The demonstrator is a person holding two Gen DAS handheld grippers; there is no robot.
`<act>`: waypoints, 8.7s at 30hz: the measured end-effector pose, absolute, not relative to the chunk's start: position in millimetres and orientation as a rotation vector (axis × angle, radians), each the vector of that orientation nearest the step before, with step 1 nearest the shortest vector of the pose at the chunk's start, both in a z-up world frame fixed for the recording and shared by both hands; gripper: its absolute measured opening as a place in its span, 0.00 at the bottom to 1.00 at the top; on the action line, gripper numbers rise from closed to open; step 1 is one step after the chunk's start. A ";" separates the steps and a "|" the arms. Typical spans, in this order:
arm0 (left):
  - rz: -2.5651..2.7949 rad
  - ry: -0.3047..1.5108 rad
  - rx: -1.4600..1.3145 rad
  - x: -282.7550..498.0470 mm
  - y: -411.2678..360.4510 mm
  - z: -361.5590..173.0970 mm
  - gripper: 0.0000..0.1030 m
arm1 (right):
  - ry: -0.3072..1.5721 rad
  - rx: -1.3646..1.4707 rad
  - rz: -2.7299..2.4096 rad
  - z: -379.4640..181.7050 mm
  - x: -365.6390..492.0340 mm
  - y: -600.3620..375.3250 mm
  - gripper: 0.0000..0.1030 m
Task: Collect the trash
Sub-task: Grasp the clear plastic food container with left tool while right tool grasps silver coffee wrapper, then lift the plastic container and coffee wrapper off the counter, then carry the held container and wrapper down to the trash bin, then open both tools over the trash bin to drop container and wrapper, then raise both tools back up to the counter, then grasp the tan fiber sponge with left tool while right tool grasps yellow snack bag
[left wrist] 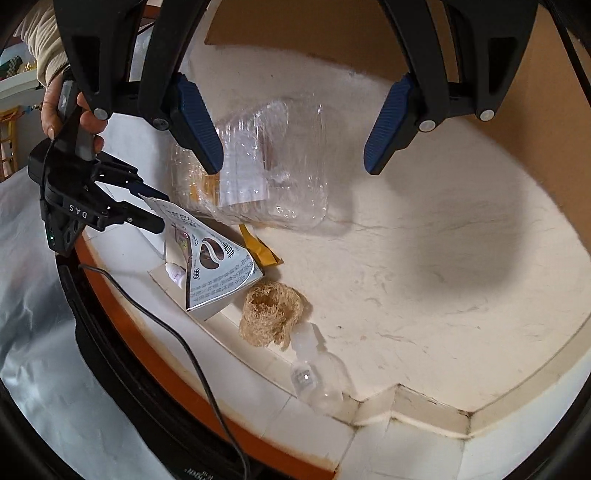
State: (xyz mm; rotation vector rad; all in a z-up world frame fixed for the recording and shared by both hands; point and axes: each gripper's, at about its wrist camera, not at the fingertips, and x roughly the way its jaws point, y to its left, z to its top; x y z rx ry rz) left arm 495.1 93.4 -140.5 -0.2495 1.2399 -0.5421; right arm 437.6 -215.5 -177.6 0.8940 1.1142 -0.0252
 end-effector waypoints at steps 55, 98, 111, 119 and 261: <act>-0.732 0.948 -0.099 334.6 19.5 3.3 0.23 | 0.772 0.627 -0.039 -46.2 268.4 -234.7 0.03; -0.113 1.098 -0.108 14.1 -6.9 -196.3 0.23 | 1.228 0.061 0.206 -235.3 23.7 -194.9 0.03; -0.136 1.196 -0.071 61.9 -11.3 -440.0 0.19 | 1.425 0.009 0.159 -495.4 70.3 -147.3 0.03; -0.147 1.243 -0.074 91.3 1.9 -534.8 0.29 | 1.531 0.047 0.239 -590.3 101.8 -135.9 0.08; -0.578 1.010 0.230 549.8 29.6 -82.4 0.68 | 1.209 0.223 0.095 -157.3 428.2 -109.2 0.07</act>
